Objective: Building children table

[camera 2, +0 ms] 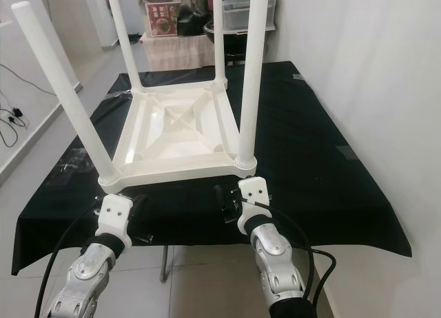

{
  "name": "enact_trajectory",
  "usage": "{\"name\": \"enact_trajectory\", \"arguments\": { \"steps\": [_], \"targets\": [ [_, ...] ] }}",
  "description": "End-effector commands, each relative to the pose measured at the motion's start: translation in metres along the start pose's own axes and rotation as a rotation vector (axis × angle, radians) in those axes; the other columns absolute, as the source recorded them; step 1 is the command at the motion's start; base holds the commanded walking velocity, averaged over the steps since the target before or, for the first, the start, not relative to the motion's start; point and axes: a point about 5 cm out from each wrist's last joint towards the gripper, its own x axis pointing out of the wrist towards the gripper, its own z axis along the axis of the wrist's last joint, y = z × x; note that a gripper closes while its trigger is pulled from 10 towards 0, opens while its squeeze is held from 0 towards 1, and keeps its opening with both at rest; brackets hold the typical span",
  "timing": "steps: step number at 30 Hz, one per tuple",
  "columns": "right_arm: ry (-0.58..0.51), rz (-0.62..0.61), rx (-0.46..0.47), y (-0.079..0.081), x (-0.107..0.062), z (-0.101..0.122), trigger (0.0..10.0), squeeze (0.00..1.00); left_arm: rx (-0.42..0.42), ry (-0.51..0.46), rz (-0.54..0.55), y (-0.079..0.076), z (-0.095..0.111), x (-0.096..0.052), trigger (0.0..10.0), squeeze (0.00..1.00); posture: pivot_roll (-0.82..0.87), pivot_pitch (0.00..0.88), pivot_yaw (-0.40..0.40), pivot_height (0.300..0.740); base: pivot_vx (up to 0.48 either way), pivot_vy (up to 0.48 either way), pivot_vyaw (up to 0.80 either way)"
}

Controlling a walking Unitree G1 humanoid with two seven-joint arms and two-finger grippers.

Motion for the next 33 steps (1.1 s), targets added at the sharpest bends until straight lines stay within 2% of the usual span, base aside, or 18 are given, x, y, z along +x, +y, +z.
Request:
{"name": "enact_trajectory", "arguments": {
  "steps": [1,15,21,26,30,33],
  "targets": [
    [0.023,0.009,0.013,0.003,-0.001,-0.004,10.0,0.00,0.012,0.027,-0.004,0.001,-0.006,-0.001,10.0,0.00,-0.10,0.022,0.052,0.740,0.000,0.000,0.00],
    [0.011,0.019,0.027,0.003,0.000,-0.002,10.0,0.00,0.011,0.026,-0.005,0.002,-0.004,-0.001,10.0,0.00,-0.10,0.034,0.059,0.740,0.000,0.000,0.00],
    [-0.026,0.029,0.032,0.002,0.001,0.004,10.0,0.00,-0.004,-0.025,-0.021,0.003,0.003,-0.001,10.0,0.00,-0.09,0.037,0.058,0.740,0.000,0.000,0.00],
    [-0.091,0.059,0.054,0.001,0.001,0.018,10.0,0.00,-0.016,-0.065,-0.003,0.009,0.012,0.001,10.0,0.00,-0.09,0.036,0.059,0.740,0.000,0.000,0.00],
    [-0.157,0.130,0.058,0.004,0.001,0.035,10.0,0.00,-0.001,-0.092,-0.003,0.012,0.019,0.002,10.0,0.00,-0.09,0.035,0.064,0.740,0.000,0.000,0.00],
    [-0.168,0.152,0.059,0.005,0.001,0.039,10.0,0.00,0.002,-0.095,-0.004,0.012,0.020,0.002,10.0,0.00,-0.09,0.035,0.064,0.740,0.000,0.000,0.00]
  ]
}}
